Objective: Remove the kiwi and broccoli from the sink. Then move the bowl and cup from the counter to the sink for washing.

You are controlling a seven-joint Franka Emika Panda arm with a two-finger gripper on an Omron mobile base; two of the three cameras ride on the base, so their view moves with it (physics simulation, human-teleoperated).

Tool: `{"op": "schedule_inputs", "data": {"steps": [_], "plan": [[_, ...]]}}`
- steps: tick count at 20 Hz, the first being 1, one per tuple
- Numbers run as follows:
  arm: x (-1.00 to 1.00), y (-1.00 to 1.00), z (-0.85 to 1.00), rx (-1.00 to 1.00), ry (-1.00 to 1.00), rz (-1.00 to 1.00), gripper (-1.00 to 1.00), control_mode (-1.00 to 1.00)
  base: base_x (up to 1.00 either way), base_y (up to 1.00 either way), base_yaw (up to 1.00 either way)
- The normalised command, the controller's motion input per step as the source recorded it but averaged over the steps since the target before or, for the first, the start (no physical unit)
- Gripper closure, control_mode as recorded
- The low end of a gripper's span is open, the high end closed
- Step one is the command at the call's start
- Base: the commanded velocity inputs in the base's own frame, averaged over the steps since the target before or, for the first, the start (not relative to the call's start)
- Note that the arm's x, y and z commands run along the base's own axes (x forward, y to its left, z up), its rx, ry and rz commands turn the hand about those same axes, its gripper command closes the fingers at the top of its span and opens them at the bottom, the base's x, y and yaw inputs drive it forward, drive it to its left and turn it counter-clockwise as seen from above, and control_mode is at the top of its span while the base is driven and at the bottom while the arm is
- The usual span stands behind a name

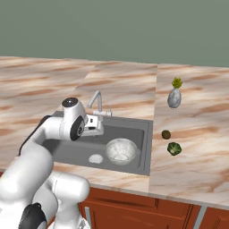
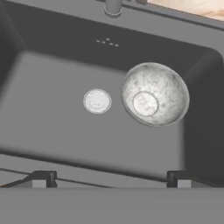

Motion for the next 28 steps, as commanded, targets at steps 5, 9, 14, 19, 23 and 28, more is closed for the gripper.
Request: {"op": "schedule_inputs", "data": {"steps": [5, 9, 14, 19, 23, 28], "plan": [[-0.09, 0.32, 0.02, 0.04, 0.0, -0.08, -1.0, -1.0, 0.0, 0.0, 0.0], [-0.09, 0.34, 0.02, 0.03, 0.0, -0.1, -1.0, -1.0, 0.0, 0.0, 0.0], [-0.08, 0.31, 0.03, 0.03, 0.0, -0.07, -1.0, -1.0, 0.0, 0.0, 0.0], [-0.04, 0.3, 0.04, 0.03, 0.0, -0.02, -1.0, -1.0, 0.0, 0.0, 0.0], [-0.02, 0.32, 0.03, 0.03, 0.0, -0.02, -1.0, -1.0, 0.0, 0.0, 0.0], [0.0, 0.31, 0.02, 0.06, 0.0, -0.01, -1.0, -1.0, 0.0, 0.0, 0.0]]}}
